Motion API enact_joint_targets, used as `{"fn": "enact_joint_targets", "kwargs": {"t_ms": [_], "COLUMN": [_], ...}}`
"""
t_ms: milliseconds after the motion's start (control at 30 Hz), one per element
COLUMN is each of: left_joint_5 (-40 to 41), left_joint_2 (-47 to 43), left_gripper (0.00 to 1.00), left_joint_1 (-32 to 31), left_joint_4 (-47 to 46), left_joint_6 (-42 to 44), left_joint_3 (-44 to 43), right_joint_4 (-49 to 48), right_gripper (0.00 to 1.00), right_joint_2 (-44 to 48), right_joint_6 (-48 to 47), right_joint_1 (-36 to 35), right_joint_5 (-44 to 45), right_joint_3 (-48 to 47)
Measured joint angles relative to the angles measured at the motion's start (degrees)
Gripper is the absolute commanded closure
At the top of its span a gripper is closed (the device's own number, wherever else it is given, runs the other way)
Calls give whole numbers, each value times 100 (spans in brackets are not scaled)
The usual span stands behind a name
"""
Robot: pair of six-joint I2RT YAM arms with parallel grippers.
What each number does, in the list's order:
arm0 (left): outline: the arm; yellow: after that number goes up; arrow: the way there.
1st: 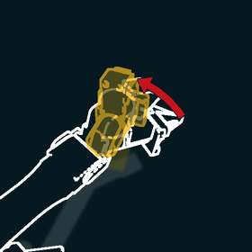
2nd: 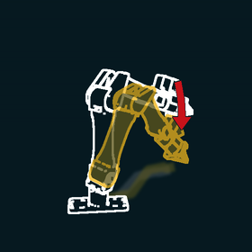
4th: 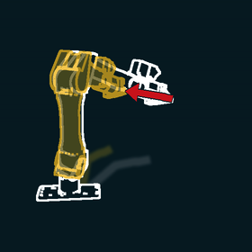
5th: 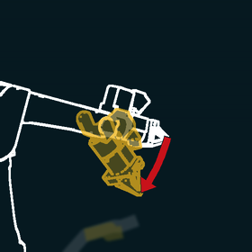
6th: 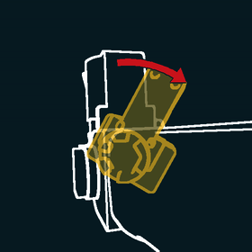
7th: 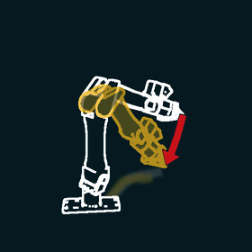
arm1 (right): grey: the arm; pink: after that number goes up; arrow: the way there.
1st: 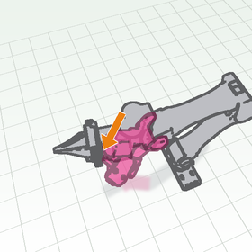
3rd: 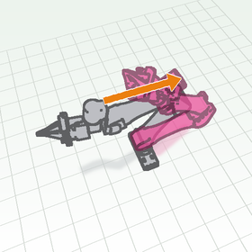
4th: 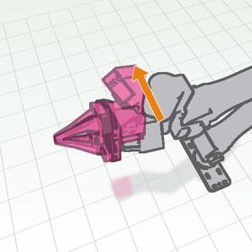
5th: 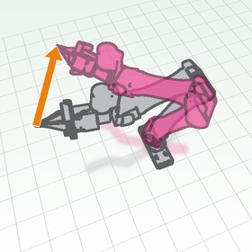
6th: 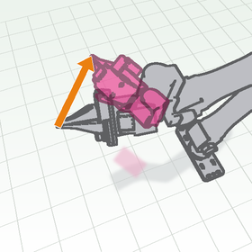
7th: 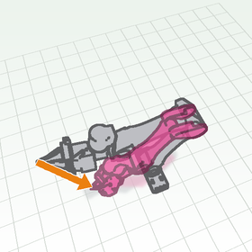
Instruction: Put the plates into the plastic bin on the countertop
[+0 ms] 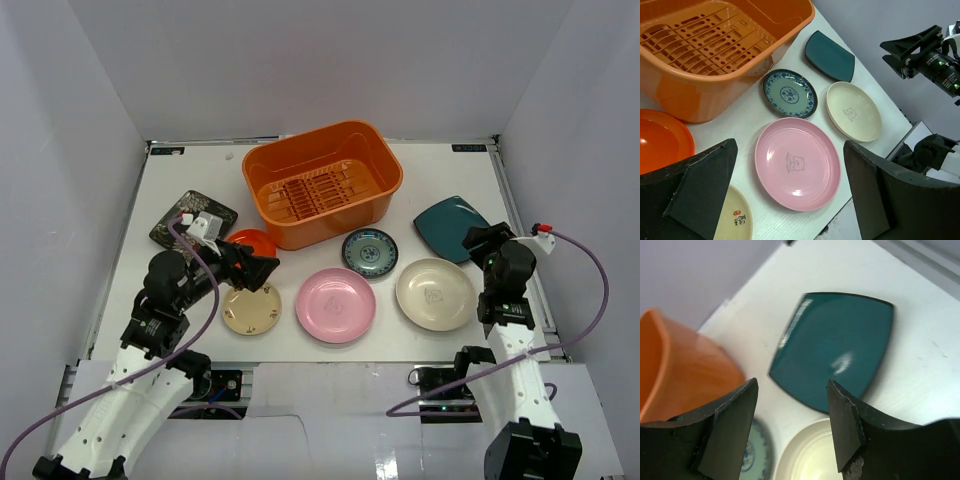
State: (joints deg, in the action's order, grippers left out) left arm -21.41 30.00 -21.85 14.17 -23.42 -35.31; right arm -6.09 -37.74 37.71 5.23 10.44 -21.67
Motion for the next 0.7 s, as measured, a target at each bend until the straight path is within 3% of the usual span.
{"fn": "enact_joint_targets", "kwargs": {"t_ms": [167, 333, 500, 700], "left_joint_5": [330, 603, 857, 1204], "left_joint_2": [-120, -249, -247, -61], "left_gripper": [2, 2, 2, 2], "left_joint_1": [-212, -308, -326, -330], "left_joint_4": [190, 275, 306, 374], "left_joint_6": [26, 24, -11, -120], "left_joint_3": [0, 0, -2, -2], "right_joint_4": [-275, -944, -2142, -3755], "right_gripper": [35, 32, 32, 40], "right_joint_2": [-879, -2140, -3703, -5040], "right_joint_6": [332, 699, 1108, 1620], "right_joint_1": [1110, 2197, 2284, 2065], "right_joint_5": [-229, -1222, -2380, -3014], "right_joint_3": [278, 566, 549, 380]}}
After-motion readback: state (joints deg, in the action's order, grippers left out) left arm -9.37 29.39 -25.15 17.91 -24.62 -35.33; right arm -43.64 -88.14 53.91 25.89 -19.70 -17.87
